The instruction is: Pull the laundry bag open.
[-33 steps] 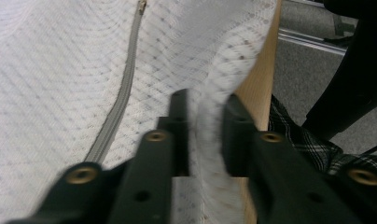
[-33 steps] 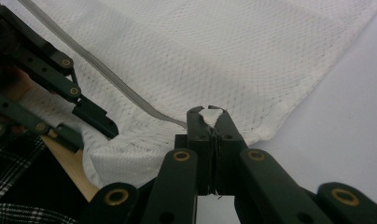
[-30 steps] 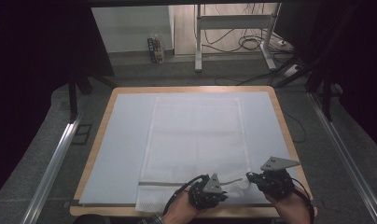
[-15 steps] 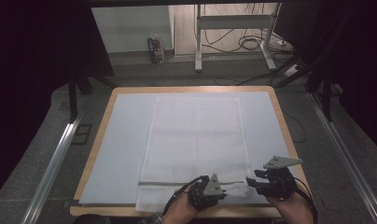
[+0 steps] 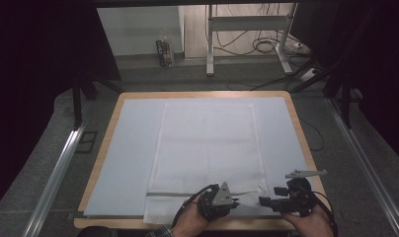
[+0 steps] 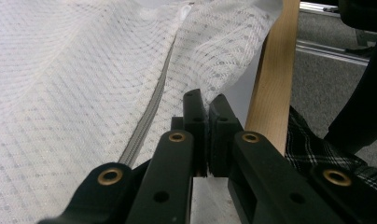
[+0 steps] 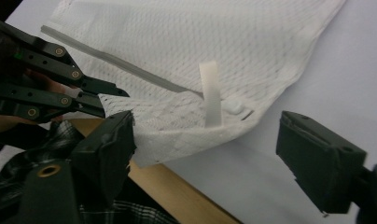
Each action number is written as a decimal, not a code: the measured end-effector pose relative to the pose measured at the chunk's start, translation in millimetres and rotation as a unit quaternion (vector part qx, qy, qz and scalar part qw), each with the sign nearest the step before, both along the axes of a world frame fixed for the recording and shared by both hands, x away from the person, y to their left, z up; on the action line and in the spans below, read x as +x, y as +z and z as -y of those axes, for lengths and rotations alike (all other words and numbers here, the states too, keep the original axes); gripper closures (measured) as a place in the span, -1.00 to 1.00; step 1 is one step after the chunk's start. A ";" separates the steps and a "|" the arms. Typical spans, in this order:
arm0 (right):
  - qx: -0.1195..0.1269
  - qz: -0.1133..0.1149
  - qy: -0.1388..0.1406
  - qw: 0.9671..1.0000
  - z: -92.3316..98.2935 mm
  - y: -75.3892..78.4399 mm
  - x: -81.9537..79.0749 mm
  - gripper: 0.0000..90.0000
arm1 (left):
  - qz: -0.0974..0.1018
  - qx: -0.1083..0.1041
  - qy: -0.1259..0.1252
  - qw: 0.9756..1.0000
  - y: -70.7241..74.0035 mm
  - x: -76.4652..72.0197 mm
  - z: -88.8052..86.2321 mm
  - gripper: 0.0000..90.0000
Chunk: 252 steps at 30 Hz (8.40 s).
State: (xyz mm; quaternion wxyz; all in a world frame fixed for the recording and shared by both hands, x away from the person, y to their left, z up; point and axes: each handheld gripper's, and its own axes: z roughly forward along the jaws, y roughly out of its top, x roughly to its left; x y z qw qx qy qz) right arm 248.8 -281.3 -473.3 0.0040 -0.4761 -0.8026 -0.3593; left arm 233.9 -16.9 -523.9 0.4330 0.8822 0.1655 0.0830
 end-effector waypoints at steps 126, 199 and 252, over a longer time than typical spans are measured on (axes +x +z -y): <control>-0.060 0.096 0.146 0.983 -10.2 -24.9 -2.4 0.83 | -0.065 0.062 -0.101 0.991 1.0 75.4 47.5 0.48; -0.093 0.096 0.134 0.982 -9.5 -26.0 -2.2 0.83 | -0.082 0.058 -0.097 0.990 5.9 71.7 45.4 0.93; -0.071 0.063 0.059 0.994 -5.6 -22.3 8.0 0.91 | -0.097 0.046 -0.111 0.988 1.8 69.0 18.6 0.94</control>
